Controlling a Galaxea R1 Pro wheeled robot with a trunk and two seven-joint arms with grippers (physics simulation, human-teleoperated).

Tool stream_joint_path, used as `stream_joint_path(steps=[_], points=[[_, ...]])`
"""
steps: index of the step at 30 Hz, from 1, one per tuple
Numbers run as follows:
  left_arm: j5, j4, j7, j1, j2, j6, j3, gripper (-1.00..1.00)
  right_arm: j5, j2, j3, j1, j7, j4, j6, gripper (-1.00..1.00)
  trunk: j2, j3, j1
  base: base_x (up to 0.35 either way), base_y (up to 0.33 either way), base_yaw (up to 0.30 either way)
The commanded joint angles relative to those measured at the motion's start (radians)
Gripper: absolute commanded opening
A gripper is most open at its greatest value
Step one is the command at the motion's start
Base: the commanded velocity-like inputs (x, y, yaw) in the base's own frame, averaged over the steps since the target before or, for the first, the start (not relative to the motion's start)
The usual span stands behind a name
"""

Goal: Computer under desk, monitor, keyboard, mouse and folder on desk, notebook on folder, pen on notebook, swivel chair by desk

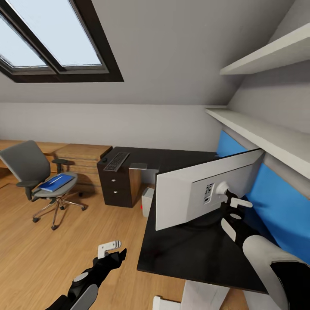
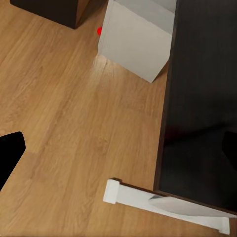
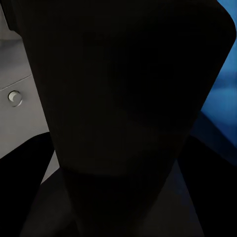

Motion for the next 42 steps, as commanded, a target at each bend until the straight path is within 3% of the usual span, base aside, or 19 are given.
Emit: stream_joint_path(steps=[1, 6, 7, 42], points=[[0.007, -0.002, 0.008, -0.002, 0.001, 0.001, -0.003, 1.00, 0.001, -0.001, 0.011, -0.002, -0.004, -0.001, -0.004, -1.00, -0.002, -0.001, 0.000, 0.000, 0.000, -0.004], [0.006, 0.011, 0.008, -0.002, -0.005, 0.001, -0.003, 1.00, 0.001, -0.001, 0.011, -0.002, -0.004, -0.001, -0.004, -1.00, -0.002, -0.001, 0.000, 0.000, 0.000, -0.001], [0.006, 0.031, 0.008, -0.001, -0.022, 0.001, -0.002, 1.00, 0.001, -0.001, 0.011, -0.001, -0.004, -0.002, -0.004, -1.00, -0.002, -0.001, 0.000, 0.019, 0.000, 0.000], [0.004, 0.034, 0.008, -0.002, -0.027, 0.001, -0.003, 1.00, 0.001, -0.001, 0.010, -0.002, -0.004, -0.003, -0.004, -1.00, -0.002, -0.001, 0.000, 0.104, 0.000, 0.000]])
